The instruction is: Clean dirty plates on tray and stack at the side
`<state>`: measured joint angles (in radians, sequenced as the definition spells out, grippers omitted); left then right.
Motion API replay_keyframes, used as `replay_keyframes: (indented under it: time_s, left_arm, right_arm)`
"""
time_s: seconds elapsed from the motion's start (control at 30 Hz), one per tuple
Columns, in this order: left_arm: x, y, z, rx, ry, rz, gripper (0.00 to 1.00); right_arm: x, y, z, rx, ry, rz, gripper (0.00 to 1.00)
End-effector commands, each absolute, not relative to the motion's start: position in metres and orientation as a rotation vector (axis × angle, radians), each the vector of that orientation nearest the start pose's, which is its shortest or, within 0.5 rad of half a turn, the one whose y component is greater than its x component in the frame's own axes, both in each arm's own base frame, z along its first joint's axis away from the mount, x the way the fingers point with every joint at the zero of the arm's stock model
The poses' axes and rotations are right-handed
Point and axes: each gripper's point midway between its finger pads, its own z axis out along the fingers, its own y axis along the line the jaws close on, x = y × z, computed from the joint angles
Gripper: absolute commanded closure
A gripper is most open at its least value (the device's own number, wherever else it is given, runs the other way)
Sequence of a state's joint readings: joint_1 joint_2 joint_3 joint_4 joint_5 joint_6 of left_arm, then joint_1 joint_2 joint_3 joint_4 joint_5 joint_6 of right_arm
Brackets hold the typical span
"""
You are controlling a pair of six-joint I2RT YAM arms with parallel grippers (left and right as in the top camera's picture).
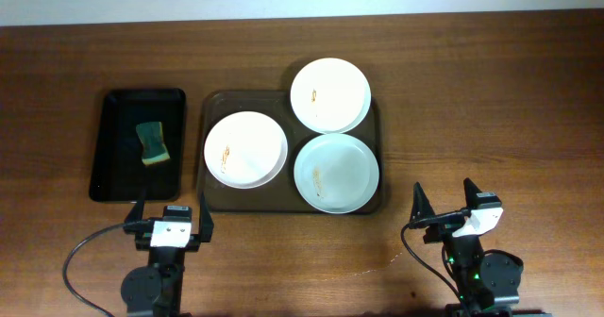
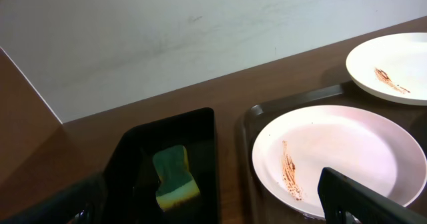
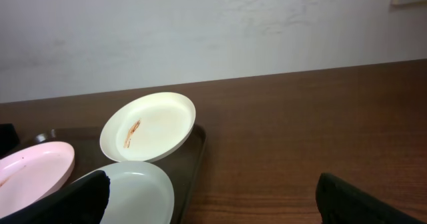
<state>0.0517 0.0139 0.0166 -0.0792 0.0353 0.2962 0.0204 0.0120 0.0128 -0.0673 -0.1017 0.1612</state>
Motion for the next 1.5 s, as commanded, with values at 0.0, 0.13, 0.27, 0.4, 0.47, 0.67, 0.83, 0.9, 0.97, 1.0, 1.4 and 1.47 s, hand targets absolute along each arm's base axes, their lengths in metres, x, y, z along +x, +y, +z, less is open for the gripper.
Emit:
replay_keyframes:
  time_s: [0.0, 0.13, 0.27, 0.4, 0.47, 0.67, 0.83, 0.9, 0.97, 1.0, 1.4, 1.47]
  left_arm:
    - [0.246, 0.005, 0.158, 0.244, 1.632, 0.232, 0.01]
    - [0.246, -0.004, 0.164, 0.28, 1.599, 0.192, 0.01]
    - [0.244, -0.007, 0.188, 0.207, 1.538, 0.11, 0.01]
    - [0.241, -0.012, 0.23, 0.223, 1.497, 0.089, 0.01]
    - [0.246, -0.013, 0.246, 0.231, 1.515, 0.08, 0.01]
    - [0.28, -0.018, 0.28, 0.266, 1.722, 0.011, 0.01]
    - [0.324, -0.029, 0.304, 0.344, 2.001, -0.101, 0.01]
    - [0.342, -0.041, 0.305, 0.394, 2.126, -0.224, 0.01]
    - [0.355, -0.048, 0.299, 0.403, 2.245, -0.316, 0.01]
    - [0.361, -0.053, 0.295, 0.409, 2.305, -0.382, 0.01]
    - [0.387, 0.017, 0.247, -0.127, 2.542, -0.23, 0.01]
    - [0.383, 0.052, 0.245, -0.254, 2.54, -0.15, 0.01]
  right_arm:
    - [0.245, 0.02, 0.158, 0.051, 1.645, 0.207, 0.02]
    - [0.245, 0.019, 0.157, 0.054, 1.646, 0.203, 0.02]
    - [0.245, 0.018, 0.163, -0.056, 1.628, 0.095, 0.02]
    - [0.238, 0.019, 0.212, -0.063, 1.547, 0.097, 0.02]
    - [0.235, 0.02, 0.235, -0.065, 1.536, 0.099, 0.02]
    - [0.244, 0.03, 0.28, -0.106, 1.68, 0.152, 0.02]
    - [0.272, 0.038, 0.301, -0.125, 1.914, 0.207, 0.02]
    - [0.283, 0.041, 0.308, -0.121, 2.051, 0.234, 0.02]
    - [0.289, 0.046, 0.314, -0.127, 2.161, 0.271, 0.02]
    - [0.294, 0.054, 0.323, -0.148, 2.213, 0.329, 0.02]
    - [0.409, 0.216, 0.202, -0.052, 2.576, 0.824, 0.15]
    - [0.417, 0.24, 0.165, -0.043, 2.661, 0.68, 0.22]
